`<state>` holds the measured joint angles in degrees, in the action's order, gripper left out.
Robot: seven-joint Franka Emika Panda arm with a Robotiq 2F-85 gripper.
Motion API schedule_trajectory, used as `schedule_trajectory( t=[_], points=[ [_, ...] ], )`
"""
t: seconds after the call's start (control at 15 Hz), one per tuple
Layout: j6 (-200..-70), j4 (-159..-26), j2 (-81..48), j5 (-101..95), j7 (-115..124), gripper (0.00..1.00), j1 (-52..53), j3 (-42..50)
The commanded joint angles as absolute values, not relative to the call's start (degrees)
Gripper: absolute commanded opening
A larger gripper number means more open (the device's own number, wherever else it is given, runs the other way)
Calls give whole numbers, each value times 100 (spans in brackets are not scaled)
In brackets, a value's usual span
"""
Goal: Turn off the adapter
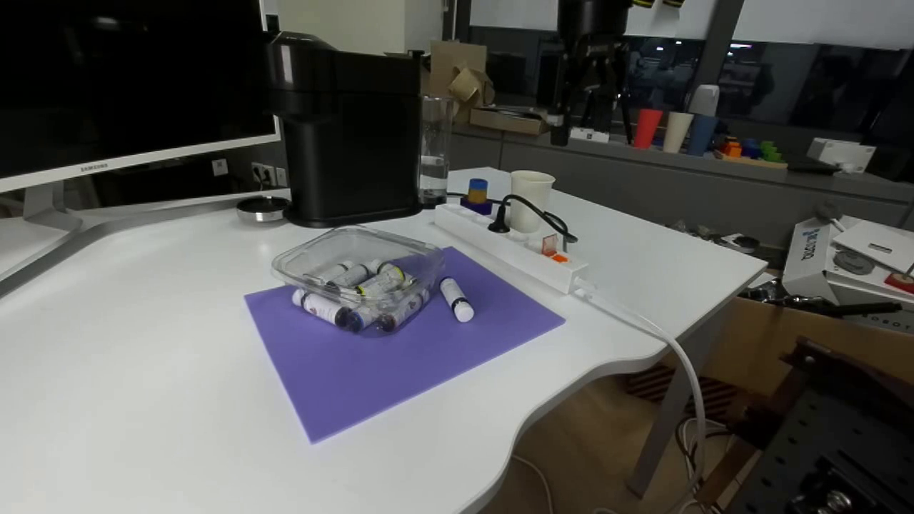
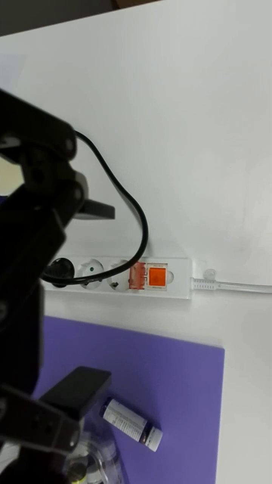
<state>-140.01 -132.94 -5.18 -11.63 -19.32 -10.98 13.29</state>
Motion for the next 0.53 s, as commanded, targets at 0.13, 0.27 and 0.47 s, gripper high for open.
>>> schedule_trajectory(
  t=[0.13,0.27,0.47],
  points=[
    [-13974,-13183,-640,-1139,-1922,100,-1176,1261],
    [-13967,-13161,-639,-1138,-1922,100,-1176,1260],
    [-14509,-13192,-809,-1278,-1754,100,-1165,1276]
  ],
)
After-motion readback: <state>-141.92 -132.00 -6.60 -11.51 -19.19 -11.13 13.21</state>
